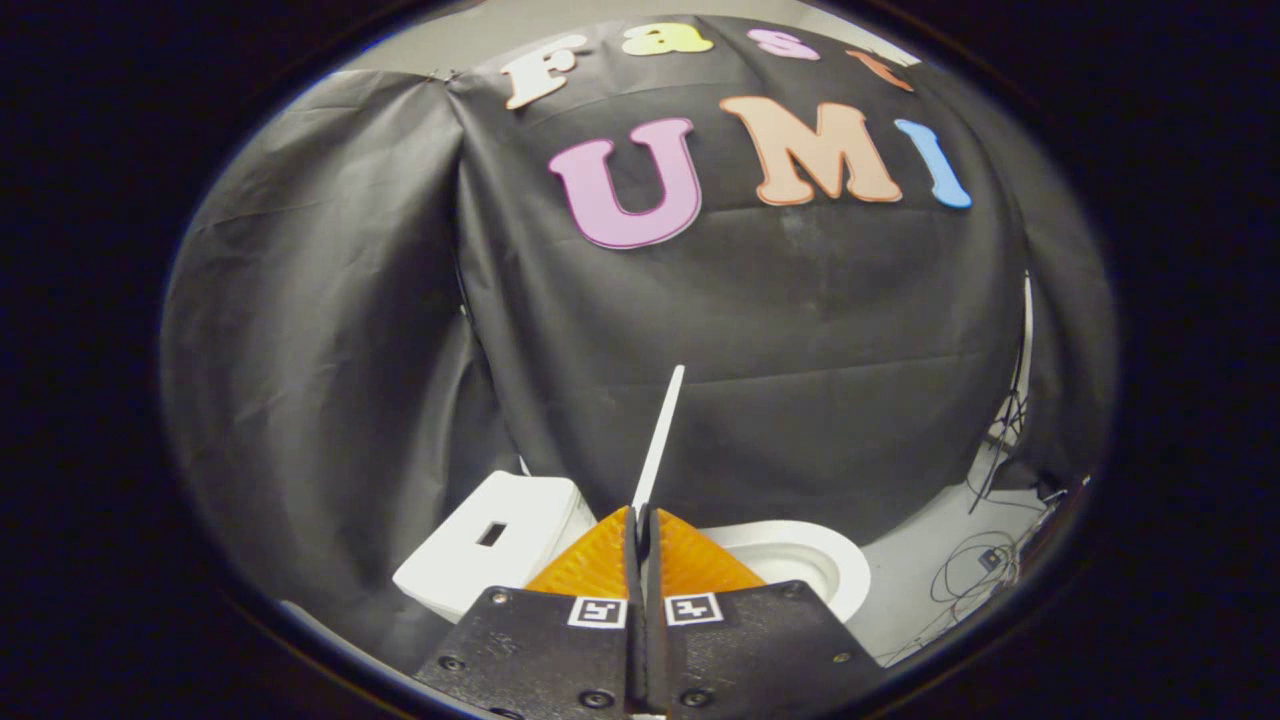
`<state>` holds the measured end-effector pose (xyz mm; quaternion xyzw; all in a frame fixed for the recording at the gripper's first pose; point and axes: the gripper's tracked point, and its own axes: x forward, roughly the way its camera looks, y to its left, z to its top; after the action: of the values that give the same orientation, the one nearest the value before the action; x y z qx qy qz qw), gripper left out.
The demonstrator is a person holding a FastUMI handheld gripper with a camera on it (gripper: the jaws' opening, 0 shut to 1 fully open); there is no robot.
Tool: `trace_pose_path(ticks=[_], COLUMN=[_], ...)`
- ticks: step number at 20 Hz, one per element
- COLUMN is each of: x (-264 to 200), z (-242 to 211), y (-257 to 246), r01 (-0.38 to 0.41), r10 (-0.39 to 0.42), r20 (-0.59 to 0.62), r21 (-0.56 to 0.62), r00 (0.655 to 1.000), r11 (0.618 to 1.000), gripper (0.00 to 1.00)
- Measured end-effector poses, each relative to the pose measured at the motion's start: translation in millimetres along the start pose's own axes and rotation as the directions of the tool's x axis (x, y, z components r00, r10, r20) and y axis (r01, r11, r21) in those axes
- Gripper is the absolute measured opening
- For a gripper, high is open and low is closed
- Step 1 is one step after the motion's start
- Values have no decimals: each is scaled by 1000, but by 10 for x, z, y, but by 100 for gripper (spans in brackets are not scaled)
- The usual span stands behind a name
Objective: Open the toilet lid.
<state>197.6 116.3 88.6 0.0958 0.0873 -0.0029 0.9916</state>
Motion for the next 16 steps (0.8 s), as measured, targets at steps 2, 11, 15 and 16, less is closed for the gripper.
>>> trace_pose_path(ticks=[2,11,15,16], x=[-1,149,197,210], z=[-36,-17,-50,-41], y=[195,869,1150,1219], r01=[-14,-53,-95,-104], r10=[14,59,102,112], r20=[8,41,40,39], r21=[-33,-144,-151,-158], r00=[1000,997,994,993], r11=[999,988,984,982], gripper=[0,0,0,0])
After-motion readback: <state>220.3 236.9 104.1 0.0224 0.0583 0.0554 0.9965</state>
